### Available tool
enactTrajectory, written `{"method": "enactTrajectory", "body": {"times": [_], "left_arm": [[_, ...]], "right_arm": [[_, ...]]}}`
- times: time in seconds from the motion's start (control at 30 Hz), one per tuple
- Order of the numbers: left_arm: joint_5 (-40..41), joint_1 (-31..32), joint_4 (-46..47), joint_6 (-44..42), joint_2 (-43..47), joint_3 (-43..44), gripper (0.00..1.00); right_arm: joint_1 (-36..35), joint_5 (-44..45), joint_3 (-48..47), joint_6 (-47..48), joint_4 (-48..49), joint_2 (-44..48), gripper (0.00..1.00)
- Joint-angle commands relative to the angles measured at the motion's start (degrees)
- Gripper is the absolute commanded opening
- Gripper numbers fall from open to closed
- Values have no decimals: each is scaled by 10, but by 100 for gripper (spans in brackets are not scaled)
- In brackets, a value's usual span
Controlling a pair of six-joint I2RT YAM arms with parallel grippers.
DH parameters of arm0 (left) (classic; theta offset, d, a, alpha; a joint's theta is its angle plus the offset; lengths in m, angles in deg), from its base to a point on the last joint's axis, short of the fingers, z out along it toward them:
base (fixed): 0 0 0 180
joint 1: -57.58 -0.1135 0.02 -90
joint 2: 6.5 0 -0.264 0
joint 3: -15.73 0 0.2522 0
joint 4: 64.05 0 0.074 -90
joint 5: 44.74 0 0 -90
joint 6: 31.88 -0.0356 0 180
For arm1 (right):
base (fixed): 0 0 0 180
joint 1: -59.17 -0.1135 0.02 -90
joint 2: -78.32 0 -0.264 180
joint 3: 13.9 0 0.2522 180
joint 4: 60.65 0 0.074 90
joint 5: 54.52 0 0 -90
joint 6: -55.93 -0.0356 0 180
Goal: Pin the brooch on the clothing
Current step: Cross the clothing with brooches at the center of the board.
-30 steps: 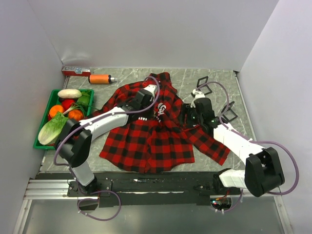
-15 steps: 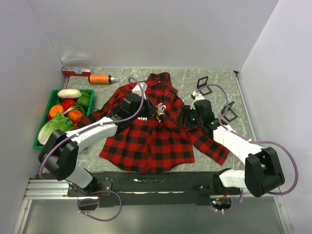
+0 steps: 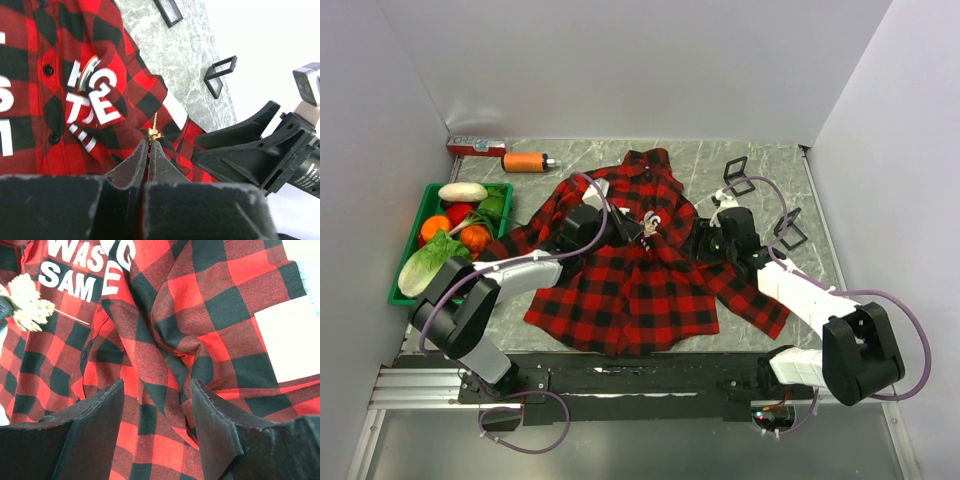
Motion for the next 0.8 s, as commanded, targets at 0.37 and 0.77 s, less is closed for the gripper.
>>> {"method": "enactTrajectory", "body": {"times": [0.37,0.77], "left_arm": [[-3,-26,118,70,-23,-51,1],[-13,-30,145,83,-64,-47,1]], "right_arm": [[-1,-2,5,-8,17,20,61],[-2,-2,3,-7,9,27,60]]}}
